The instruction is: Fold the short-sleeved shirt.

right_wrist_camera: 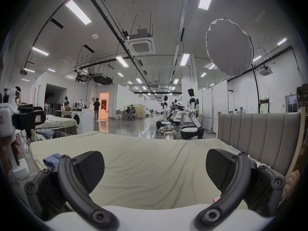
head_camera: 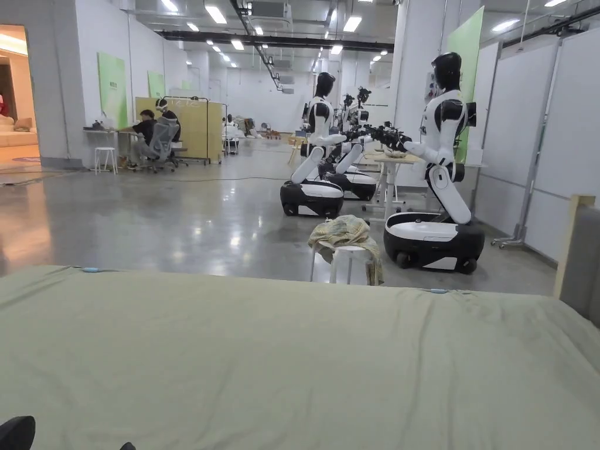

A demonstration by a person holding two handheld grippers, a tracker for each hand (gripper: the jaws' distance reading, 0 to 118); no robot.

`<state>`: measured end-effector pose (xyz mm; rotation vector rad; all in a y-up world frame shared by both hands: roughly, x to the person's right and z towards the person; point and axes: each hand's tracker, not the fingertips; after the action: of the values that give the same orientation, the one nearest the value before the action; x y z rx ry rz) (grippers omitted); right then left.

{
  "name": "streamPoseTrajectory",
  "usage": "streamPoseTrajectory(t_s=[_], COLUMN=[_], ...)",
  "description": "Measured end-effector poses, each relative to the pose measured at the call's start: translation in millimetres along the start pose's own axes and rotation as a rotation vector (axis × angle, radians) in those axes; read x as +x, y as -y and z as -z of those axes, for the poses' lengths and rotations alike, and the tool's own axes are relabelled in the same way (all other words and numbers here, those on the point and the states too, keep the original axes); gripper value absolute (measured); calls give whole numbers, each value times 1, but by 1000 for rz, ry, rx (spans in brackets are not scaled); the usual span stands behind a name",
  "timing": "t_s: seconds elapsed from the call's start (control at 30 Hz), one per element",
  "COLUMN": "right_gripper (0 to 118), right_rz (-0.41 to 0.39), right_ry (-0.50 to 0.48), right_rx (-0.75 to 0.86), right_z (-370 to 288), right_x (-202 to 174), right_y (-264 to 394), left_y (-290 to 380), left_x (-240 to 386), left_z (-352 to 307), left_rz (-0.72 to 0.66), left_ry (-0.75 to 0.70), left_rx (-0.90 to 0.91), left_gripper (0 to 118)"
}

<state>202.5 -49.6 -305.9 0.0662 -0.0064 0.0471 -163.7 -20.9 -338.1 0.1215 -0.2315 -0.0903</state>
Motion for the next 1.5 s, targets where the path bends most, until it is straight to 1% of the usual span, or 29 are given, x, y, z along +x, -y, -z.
streamPoseTrajectory(t_s=[0.07, 0.1, 0.17, 0.23, 0.37, 0.47, 0.5, 0.57, 0.63, 0.7, 0.77, 0.83, 0.9, 1.03, 1.13, 1.17, 1.23, 1.33, 1.37, 1.43, 1.5], right_gripper=[118, 118, 118, 118, 118, 118, 118, 118, 118, 118, 118, 118, 118, 118, 118, 118, 118, 118, 118, 118, 118], right_rz=[7, 23, 80, 101, 75, 69, 65, 34, 47, 122, 240, 315, 379, 447, 517, 560, 609, 620, 616, 589, 581], right_ry=[8, 4, -36, -47, -27, -18, -5, 62, 56, -8, -66, -125, -161, -157, -152, -158, -123, -98, -50, -29, -14], right_rx=[-13, -28, -48, -45, -64, -72, -79, -117, -150, -177, -195, -201, -174, -168, -170, -174, -198, -204, -228, -225, -241], right_z=[1, 2, 4, 5, 7, 9, 11, 17, 22, 25, 27, 30, 30, 29, 29, 31, 33, 37, 37, 38, 42], right_x=[0, 1, 5, 6, 3, 1, 1, -1, 0, 4, 8, 13, 18, 21, 25, 26, 28, 30, 30, 26, 27], right_y=[1, 1, 3, 6, 8, 8, 7, 6, 5, 4, 1, 0, -1, -6, -8, -8, -8, -6, -6, -4, -1], left_y=[1, 2, 3, 3, 3, 5, 5, 6, 6, 6, 6, 6, 7, 7, 5, 5, 5, 5, 5, 5, 6], left_x=[-2, -3, -3, -3, -2, -1, 0, 0, 0, 0, 0, -1, -1, -3, -5, -6, -6, -4, -4, -5, -5], left_z=[1, 1, 2, 2, 4, 6, 6, 8, 9, 10, 11, 12, 12, 12, 13, 13, 14, 14, 14, 14, 14], left_rz=[-22, -29, -36, -37, -39, -42, -40, -41, -41, -41, -45, -50, -56, -62, -81, -89, -93, -86, -86, -89, -91], left_ry=[8, 8, 12, 13, 24, 37, 38, 38, 38, 38, 40, 44, 51, 44, 45, 45, 46, 33, 33, 38, 34], left_rx=[-8, -11, -13, -18, -28, -42, -45, -53, -61, -65, -68, -73, -78, -79, -80, -80, -83, -83, -85, -93, -98], left_gripper=[65, 65, 65, 65, 65, 65, 65, 65, 65, 65, 65, 65, 65, 65, 65, 65, 65, 65, 65, 65, 65])
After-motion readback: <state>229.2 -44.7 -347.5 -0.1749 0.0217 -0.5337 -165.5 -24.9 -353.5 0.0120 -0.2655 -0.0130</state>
